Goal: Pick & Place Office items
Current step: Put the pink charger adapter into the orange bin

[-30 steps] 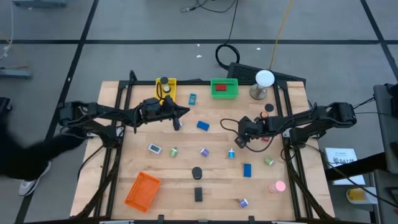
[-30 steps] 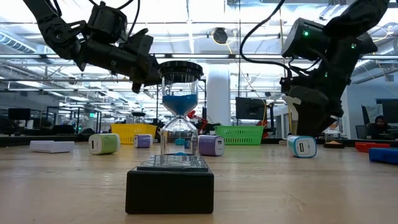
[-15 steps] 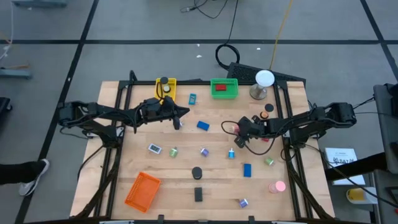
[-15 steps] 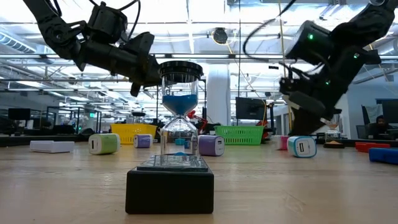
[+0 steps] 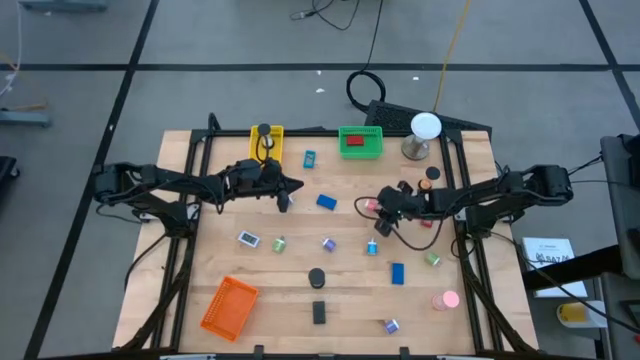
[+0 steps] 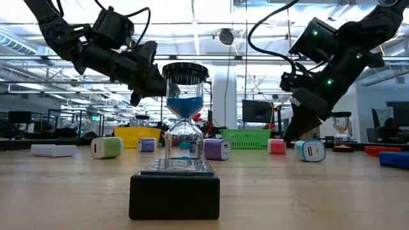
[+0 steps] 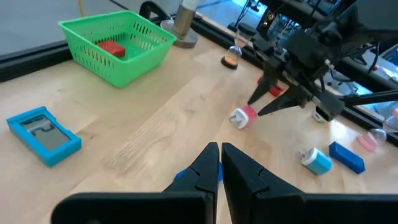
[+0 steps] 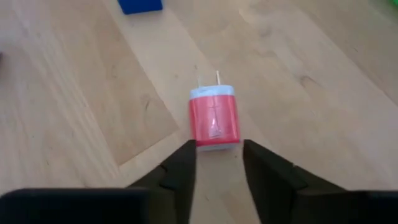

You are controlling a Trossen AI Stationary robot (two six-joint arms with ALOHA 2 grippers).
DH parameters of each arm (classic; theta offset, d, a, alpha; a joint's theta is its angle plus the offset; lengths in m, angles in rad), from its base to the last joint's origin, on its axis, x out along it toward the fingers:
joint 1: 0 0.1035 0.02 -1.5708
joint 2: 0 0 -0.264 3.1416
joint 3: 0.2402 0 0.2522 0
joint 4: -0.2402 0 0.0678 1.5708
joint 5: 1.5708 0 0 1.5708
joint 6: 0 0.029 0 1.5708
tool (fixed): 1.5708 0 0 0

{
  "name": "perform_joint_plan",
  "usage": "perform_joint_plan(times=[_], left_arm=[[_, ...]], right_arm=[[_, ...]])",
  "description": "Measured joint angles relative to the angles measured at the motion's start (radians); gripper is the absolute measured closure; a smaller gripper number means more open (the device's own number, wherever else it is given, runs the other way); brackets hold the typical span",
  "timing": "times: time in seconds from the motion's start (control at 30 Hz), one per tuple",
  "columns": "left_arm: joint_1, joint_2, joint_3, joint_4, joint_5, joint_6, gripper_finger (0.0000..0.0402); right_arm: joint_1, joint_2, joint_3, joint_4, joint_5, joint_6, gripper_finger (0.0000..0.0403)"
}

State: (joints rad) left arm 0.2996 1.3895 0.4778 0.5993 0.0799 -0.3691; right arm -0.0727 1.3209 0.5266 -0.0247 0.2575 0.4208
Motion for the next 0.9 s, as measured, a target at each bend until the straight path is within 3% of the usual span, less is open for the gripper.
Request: perform_joint_plan(times=[0.2,0.33,0.67,0.8,0.9], left_arm=[[-0.015,0.000,0.000,-0.001,0.000,0.000,0.0382],[-0.026,0.000,0.000,-0.001,0.000,-0.001,0.0382],[-0.034,0.000,0.000,-0.002,-0.001,-0.004,0.0382],[-0.035,0.000,0.000,-0.002,-0.002,-0.053,0.0382],[-0.035,0.000,0.000,-0.002,-0.002,-0.090,0.0382]], right_arm=[[0.000,0.000,0.000,0.010,0.000,0.005,0.0181],[0.000,0.007,0.000,0.019,0.001,0.005,0.0165],[-0.013,0.165,-0.011,0.208,-0.007,-0.045,0.0229],[-0.010,0.180,-0.012,0.257,-0.025,-0.044,0.0272],[-0.003,0.179,-0.012,0.287,-0.025,-0.068,0.0277]])
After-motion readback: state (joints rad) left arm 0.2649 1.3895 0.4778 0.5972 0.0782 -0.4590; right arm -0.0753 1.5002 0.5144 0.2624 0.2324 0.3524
